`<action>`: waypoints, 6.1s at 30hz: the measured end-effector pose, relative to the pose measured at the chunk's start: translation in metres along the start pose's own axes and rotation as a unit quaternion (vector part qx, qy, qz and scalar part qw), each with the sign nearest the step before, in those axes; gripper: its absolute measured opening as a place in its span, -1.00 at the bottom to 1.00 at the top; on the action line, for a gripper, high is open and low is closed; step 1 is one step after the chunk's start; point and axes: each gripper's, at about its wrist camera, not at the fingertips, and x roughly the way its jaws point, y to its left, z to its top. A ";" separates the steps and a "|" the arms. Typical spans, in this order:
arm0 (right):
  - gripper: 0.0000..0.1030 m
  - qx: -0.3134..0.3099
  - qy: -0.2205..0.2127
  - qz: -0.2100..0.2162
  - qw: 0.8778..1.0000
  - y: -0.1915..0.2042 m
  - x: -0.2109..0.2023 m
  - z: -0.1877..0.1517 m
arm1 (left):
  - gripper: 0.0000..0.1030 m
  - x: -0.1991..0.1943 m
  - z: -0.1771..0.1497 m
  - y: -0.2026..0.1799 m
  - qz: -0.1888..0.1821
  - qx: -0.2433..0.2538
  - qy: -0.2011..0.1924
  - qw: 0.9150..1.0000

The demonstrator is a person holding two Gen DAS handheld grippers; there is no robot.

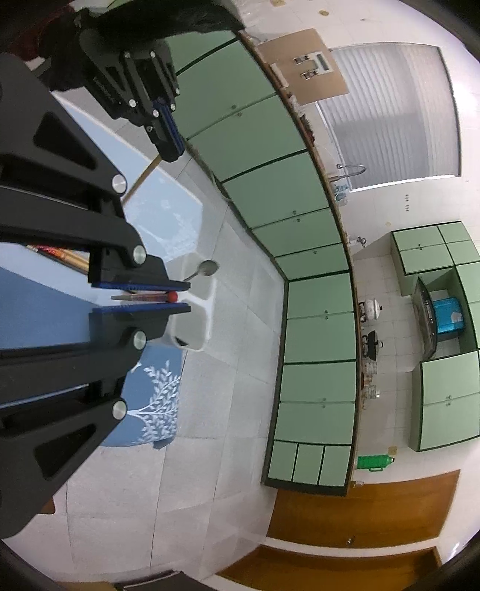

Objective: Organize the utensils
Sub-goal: 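Lift the red chopstick with the right tool and carry it over the holder, then open the right tool to drop the chopstick into the holder, then pull a black chopstick from the bundle and grasp it with the right tool, then lift the black chopsticks with both tools and carry them over the white holder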

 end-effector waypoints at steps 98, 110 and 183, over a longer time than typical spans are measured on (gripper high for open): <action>0.52 0.014 0.157 -0.097 0.983 0.039 0.076 -0.239 | 0.46 0.057 -0.211 0.031 0.068 -0.065 0.164 0.982; -0.45 0.011 0.164 -0.058 0.985 0.056 0.083 -0.242 | 0.48 0.058 -0.212 0.027 0.067 -0.055 0.170 0.982; -0.88 0.040 0.115 -0.052 0.991 0.029 0.039 -0.224 | -0.88 0.012 -0.175 -0.018 0.043 -0.038 0.141 0.988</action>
